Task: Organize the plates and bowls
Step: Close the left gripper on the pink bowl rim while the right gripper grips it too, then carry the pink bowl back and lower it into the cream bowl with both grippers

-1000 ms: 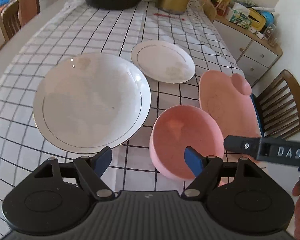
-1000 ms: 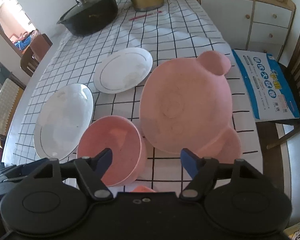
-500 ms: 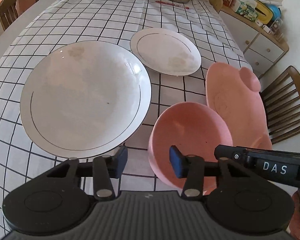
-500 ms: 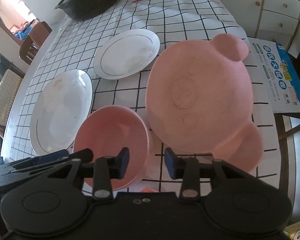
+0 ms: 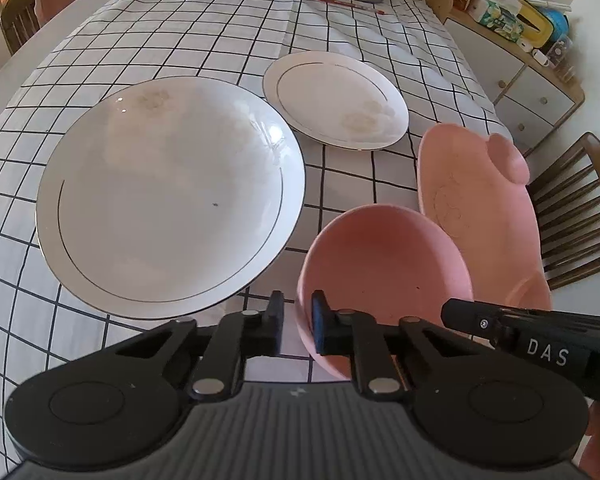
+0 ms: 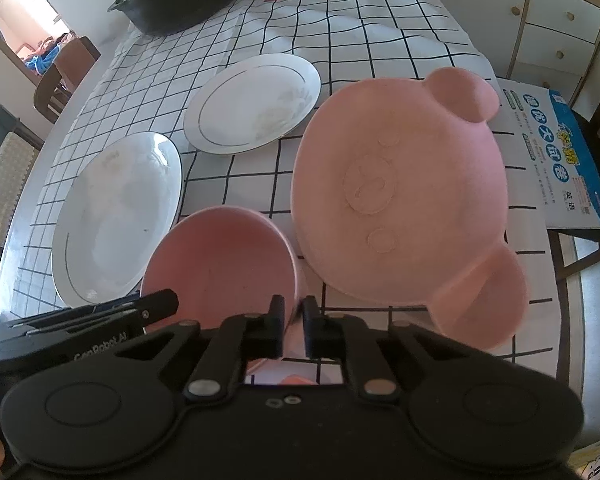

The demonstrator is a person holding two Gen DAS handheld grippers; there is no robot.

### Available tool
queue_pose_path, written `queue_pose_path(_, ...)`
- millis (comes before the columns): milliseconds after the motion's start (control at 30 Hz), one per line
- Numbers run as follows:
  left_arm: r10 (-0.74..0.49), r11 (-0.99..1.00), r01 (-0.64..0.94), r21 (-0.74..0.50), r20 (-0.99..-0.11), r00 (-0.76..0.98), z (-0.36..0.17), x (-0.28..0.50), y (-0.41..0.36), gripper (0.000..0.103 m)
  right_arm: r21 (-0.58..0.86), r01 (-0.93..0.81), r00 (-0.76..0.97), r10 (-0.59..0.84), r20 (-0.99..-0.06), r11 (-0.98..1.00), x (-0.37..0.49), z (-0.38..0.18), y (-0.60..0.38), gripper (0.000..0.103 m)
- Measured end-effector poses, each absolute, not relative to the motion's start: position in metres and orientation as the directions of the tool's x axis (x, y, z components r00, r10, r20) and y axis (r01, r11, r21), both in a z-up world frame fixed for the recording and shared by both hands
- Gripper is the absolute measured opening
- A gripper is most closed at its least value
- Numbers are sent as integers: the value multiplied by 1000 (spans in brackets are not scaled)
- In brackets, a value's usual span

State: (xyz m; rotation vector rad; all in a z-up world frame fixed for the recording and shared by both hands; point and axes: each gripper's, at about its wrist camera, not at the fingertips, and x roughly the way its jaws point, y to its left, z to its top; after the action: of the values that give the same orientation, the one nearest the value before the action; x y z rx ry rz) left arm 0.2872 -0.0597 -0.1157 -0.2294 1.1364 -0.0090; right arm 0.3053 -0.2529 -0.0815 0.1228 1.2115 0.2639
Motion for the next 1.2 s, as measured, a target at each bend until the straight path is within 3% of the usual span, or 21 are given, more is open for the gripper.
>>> queue_pose_path(1200, -152, 985, -6, -175, -873, 464, -46, 196, -62, 10, 251, -120, 370, 278, -887, 961, 205, -13, -245, 9)
